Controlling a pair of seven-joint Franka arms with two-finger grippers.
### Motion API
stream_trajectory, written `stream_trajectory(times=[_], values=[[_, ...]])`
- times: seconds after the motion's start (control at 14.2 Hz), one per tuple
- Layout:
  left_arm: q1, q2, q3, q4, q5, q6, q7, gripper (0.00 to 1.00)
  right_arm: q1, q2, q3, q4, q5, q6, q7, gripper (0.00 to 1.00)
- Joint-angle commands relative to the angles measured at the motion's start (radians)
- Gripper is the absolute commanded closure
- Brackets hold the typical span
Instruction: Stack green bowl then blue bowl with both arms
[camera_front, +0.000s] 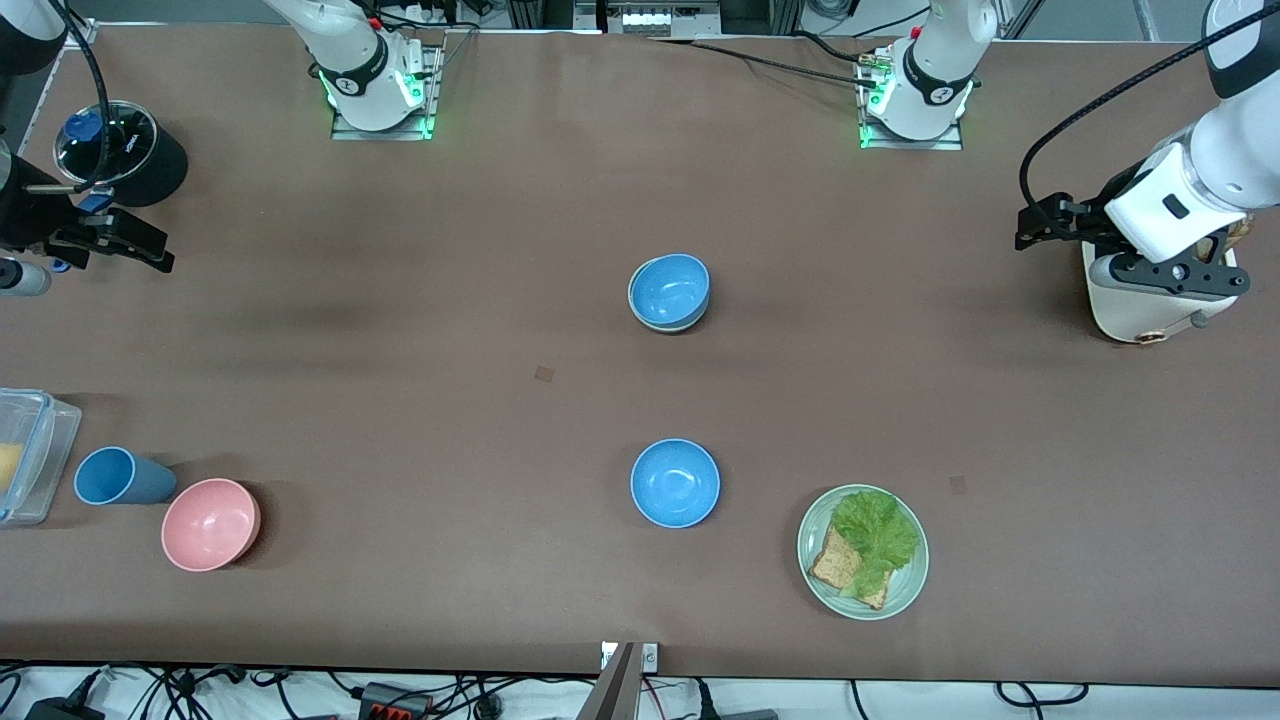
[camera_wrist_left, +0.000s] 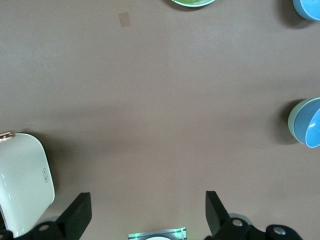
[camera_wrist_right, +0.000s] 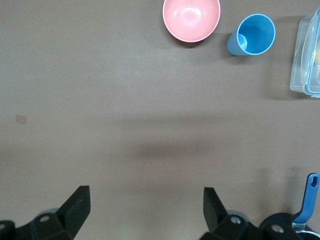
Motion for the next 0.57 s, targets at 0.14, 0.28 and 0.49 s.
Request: stream_trajectory(times=[0.14,0.28,0.49], values=[[0.006,-0.014,0.003,-0.002,-0.009,-0.001,0.020,0.00,-0.010,-0.038,0.012,-0.040,-0.002,0.001,-0.012,0.00],[0.011,-0.015,0.003,-0.005,-0.003,0.045,-0.025,0.00,-0.010,-0.041,0.012,-0.042,-0.002,0.003,-0.012,0.00],[0.011,-0.014,0.003,-0.004,0.020,0.045,-0.008,0.00,-0.011,-0.041,0.009,-0.040,-0.002,0.015,-0.012,0.00]])
